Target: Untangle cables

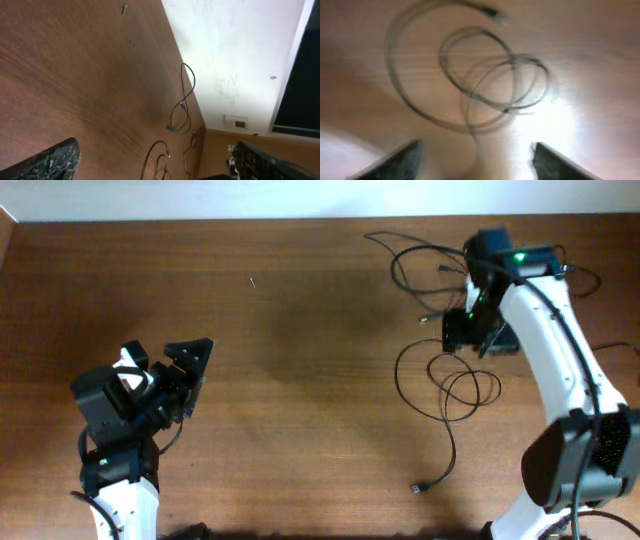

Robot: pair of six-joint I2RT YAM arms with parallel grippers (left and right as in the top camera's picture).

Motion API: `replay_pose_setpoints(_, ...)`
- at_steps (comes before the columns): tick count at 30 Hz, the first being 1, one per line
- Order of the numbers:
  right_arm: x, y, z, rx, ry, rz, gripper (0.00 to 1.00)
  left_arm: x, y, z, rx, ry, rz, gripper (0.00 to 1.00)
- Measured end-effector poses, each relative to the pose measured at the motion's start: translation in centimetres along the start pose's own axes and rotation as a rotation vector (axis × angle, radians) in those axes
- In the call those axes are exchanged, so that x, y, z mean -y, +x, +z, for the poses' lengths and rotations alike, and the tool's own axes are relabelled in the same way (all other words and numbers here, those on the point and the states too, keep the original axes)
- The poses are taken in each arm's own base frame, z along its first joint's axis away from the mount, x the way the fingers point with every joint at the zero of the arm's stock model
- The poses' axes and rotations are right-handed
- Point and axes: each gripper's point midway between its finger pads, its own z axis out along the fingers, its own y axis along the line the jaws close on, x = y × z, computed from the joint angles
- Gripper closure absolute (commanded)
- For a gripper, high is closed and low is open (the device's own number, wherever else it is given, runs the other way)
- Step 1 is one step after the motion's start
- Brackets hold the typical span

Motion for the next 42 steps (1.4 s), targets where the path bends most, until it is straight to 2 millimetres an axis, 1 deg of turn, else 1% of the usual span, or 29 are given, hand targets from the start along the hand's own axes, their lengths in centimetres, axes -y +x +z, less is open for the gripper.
replay_pose_setpoints(1,-1.1,0.5,2.6,-0.019,-0.060,0.021,0.51,0.1,-0.1,0.0,0.002,0.002,0.002,0.01)
replay_pose_setpoints(2,-1.6,0.6,4.8,-0.012,-0.086,0.021,0.31,0.1,-0.1,0.0,0.002,0.002,0.003,0.01)
replay_pose_setpoints(3,-1.6,1.7,7.0,-0.042,-0.089,0.031,0.14,0.0,0.0,0.0,0.001,0.001,0.001,0.01)
replay_pose_setpoints(4,-1.3,2.6,8.3,-0.060,-0.078,0.037,0.09,0.0,0.0,0.0,0.000,0.000,0.000,0.01)
replay_pose_setpoints(7,-0.2,3.2,10.7,-0.042,-0.024,0.024,0.08,0.0,0.0,0.0,0.000,0.000,0.000,0.01)
replay_pose_setpoints(8,0.2,4.1,11.7,-0.059,-0.009,0.009,0.14,0.0,0.0,0.0,0.001,0.001,0.001,0.01)
replay_pose_setpoints(9,0.4,4.5,12.4,-0.058,-0.002,0.002,0.25,0.0,0.0,0.0,0.000,0.000,0.000,0.01)
replay_pose_setpoints(10,0.3,4.2,12.7,-0.031,-0.011,-0.001,0.46,0.0,0.0,0.0,0.000,0.000,0.000,0.01)
replay_pose_setpoints(12,0.3,2.9,12.7,0.044,-0.009,-0.005,0.96,0.0,0.0,0.0,0.000,0.000,0.000,0.01)
replay_pose_setpoints(15,2.2,2.6,12.7,0.091,0.081,0.048,0.96,0.0,0.0,0.0,0.000,0.000,0.000,0.01)
replay_pose_setpoints(16,3.8,2.5,12.7,0.095,0.120,0.100,0.96,0.0,0.0,0.0,0.000,0.000,0.000,0.01)
replay_pose_setpoints(18,8.3,2.8,12.7,0.082,0.184,0.252,0.96,0.0,0.0,0.0,0.000,0.000,0.000,0.01)
replay_pose_setpoints(20,14.9,3.9,12.7,0.059,0.234,0.465,0.96,0.0,0.0,0.0,0.000,0.000,0.000,0.01)
replay_pose_setpoints(22,19.7,5.5,12.6,0.035,0.252,0.623,0.96,0.0,0.0,0.0,0.000,0.000,0.000,0.01)
replay_pose_setpoints(24,23.7,6.8,12.5,0.022,0.242,0.766,0.96,0.0,0.0,0.0,0.000,0.000,0.000,0.01)
replay_pose_setpoints(25,24.6,6.7,12.3,0.031,0.217,0.803,0.96,0.0,0.0,0.0,0.000,0.000,0.000,0.01)
replay_pose_setpoints(26,25.7,6.3,11.4,0.035,0.191,0.837,0.96,0.0,0.0,0.0,0.000,0.000,0.000,0.01)
replay_pose_setpoints(27,26.2,5.5,10.5,0.053,0.178,0.847,0.90,0.0,0.0,0.0,0.000,0.000,0.000,0.01)
replay_pose_setpoints(28,26.2,4.8,9.0,0.042,0.153,0.835,0.72,0.0,0.0,0.0,0.000,0.000,0.000,0.01)
replay_pose_setpoints(29,26.2,3.6,7.5,0.064,0.140,0.816,0.44,0.0,0.0,0.0,0.000,0.000,0.000,0.01)
replay_pose_setpoints(31,25.3,2.2,4.6,0.068,0.120,0.779,0.40,0.0,0.0,0.0,0.000,0.000,0.000,0.01)
replay_pose_setpoints(34,21.9,-0.1,0.9,0.106,0.101,0.669,0.39,0.0,0.0,0.0,0.000,0.000,0.000,0.01)
replay_pose_setpoints(35,20.4,-0.5,0.0,0.118,0.092,0.629,0.35,0.0,0.0,0.0,0.000,0.000,0.000,0.01)
replay_pose_setpoints(36,18.7,-0.5,-0.8,0.121,0.085,0.586,0.24,0.0,0.0,0.0,0.000,0.000,0.000,0.01)
replay_pose_setpoints(37,17.5,-0.6,-1.4,0.133,0.081,0.551,0.00,0.0,0.0,0.0,0.000,0.000,0.000,0.01)
replay_pose_setpoints(38,16.3,-0.8,-2.3,0.155,0.076,0.507,0.01,0.0,0.0,0.0,0.000,0.000,0.000,0.01)
replay_pose_setpoints(39,14.5,-1.3,-4.1,0.219,0.059,0.434,0.01,0.0,0.0,0.0,0.000,0.000,0.000,0.01)
replay_pose_setpoints(40,11.7,-1.3,-7.9,0.334,0.021,0.340,0.01,0.0,0.0,0.0,0.000,0.000,0.000,0.01)
replay_pose_setpoints(42,9.8,0.3,-13.6,0.504,-0.014,0.274,0.02,0.0,0.0,0.0,0.001,0.001,0.001,0.01)
